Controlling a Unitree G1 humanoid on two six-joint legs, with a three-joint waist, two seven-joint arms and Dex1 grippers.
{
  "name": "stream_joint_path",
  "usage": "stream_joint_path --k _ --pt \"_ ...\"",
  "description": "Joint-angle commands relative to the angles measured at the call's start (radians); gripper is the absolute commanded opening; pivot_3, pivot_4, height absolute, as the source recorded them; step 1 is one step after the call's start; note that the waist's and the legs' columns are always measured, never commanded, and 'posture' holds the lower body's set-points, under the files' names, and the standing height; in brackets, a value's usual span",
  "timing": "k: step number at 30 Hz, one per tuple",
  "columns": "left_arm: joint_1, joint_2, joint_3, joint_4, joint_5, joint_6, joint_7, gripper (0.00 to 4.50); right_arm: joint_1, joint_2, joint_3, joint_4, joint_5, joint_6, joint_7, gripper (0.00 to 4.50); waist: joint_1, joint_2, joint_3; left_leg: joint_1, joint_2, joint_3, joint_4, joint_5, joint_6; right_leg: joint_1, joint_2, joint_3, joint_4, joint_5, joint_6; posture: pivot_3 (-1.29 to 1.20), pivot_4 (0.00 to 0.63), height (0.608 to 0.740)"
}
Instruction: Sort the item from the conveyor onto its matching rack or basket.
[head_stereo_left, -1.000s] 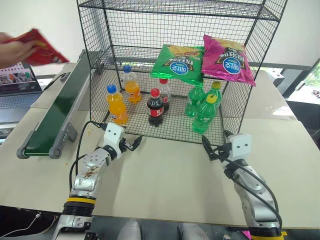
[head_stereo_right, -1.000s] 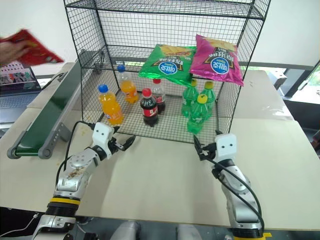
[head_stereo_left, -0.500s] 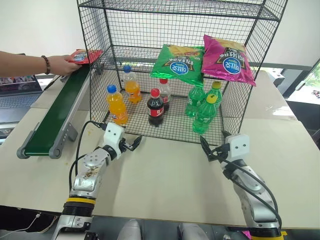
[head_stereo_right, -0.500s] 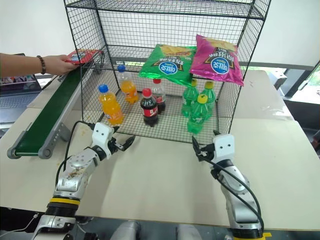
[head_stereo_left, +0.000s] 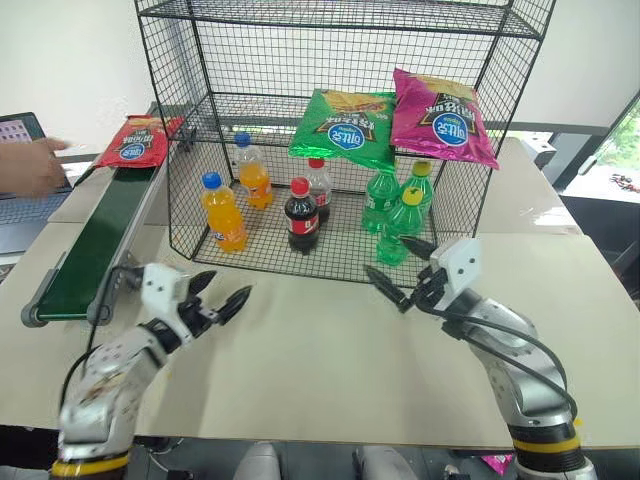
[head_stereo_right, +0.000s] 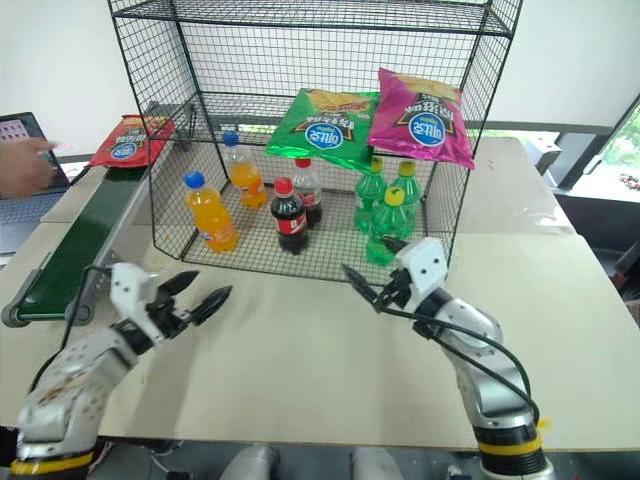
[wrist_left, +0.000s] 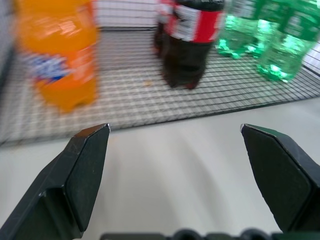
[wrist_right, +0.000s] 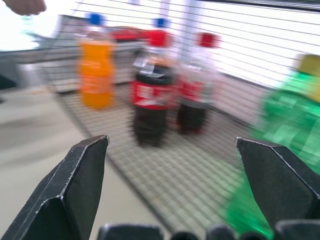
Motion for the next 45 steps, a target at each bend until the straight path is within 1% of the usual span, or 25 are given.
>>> stream_joint_path --k 1,2,3,5,9,11,16,22,28,45 --pt "0.024 -0.029 0.236 -0.074 -0.291 0.133 0.165 4.47 -0.104 -0.021 0.019 -0.03 0.118 0.029 0.14 4.5 -0.001 0.0 0.0 0.0 0.0 0.0 0.0 0.0 0.0 0.001 0.0 0.0 0.0 0.0 0.0 0.0 0.15 0.74" --pt "0.034 -0.033 0.288 -0.072 -0.373 0.16 0.207 4.47 -0.128 -0.021 0.024 -0.029 0.139 0.041 0.161 4.5 -0.002 -0.001 0.0 0.0 0.0 0.0 0.001 0.0 0.0 0.001 0.0 -0.001 0.0 0.0 0.0 0.0 0.15 0.74" --pt "0.047 -0.044 0.35 -0.069 -0.5 0.171 0.273 4.47 -0.157 -0.021 0.029 -0.027 0.164 0.053 0.187 4.5 -0.002 -0.001 0.0 0.0 0.0 -0.001 0.001 0.0 0.0 0.001 0.0 -0.001 0.0 0.0 0.0 0.0 0.15 0.74" --pt "0.079 -0.059 0.452 -0.058 -0.694 0.166 0.381 4.47 -0.208 -0.018 0.04 -0.02 0.204 0.073 0.232 4.5 -0.003 -0.001 0.001 0.002 0.0 -0.003 0.002 0.0 0.0 0.004 0.0 -0.004 0.0 0.0 0.0 0.0 0.15 0.74" --pt "0.153 -0.071 0.572 -0.006 -0.954 0.115 0.522 4.47 -0.277 -0.007 0.067 0.001 0.235 0.083 0.293 4.5 0.002 -0.001 0.001 0.003 0.001 -0.007 0.001 -0.001 0.001 0.007 -0.002 -0.009 -0.001 0.0 0.0 0.0 0.15 0.74" --pt "0.19 -0.073 0.612 0.027 -1.049 0.09 0.568 4.47 -0.305 -0.002 0.081 0.016 0.244 0.081 0.322 4.5 0.0 -0.001 0.001 0.003 0.001 -0.007 0.001 -0.001 0.001 0.008 -0.002 -0.01 -0.001 0.0 -0.001 0.0 0.15 0.74" --pt "0.216 -0.06 0.623 0.091 -1.202 0.053 0.617 4.47 -0.354 -0.003 0.095 0.026 0.275 0.09 0.392 4.5 0.01 -0.002 0.001 0.005 0.0 -0.007 0.001 0.0 0.0 0.01 -0.002 -0.012 -0.002 -0.001 -0.002 0.0 0.15 0.74" --pt "0.187 -0.007 0.605 0.209 -1.243 0.04 0.62 4.47 -0.39 0.008 0.104 0.021 0.294 0.105 0.419 4.5 0.007 -0.002 0.001 0.006 0.0 -0.007 0.0 0.0 0.0 0.01 -0.002 -0.012 -0.002 -0.003 -0.004 0.0 0.15 0.74" --pt "0.134 0.027 0.58 0.336 -1.205 0.044 0.597 4.47 -0.412 0.008 0.1 0.028 0.297 0.109 0.428 4.5 0.004 -0.002 0.001 0.006 0.0 -0.008 -0.001 0.0 0.0 0.01 -0.002 -0.013 -0.002 -0.003 -0.004 0.0 0.15 0.74" --pt "0.102 0.021 0.562 0.396 -1.218 0.071 0.6 4.47 -0.435 -0.029 0.093 -0.014 0.298 0.119 0.42 4.5 0.002 -0.002 0.001 0.005 0.0 -0.008 -0.002 0.0 0.0 0.009 -0.002 -0.013 -0.003 -0.004 -0.004 0.0 0.15 0.74"
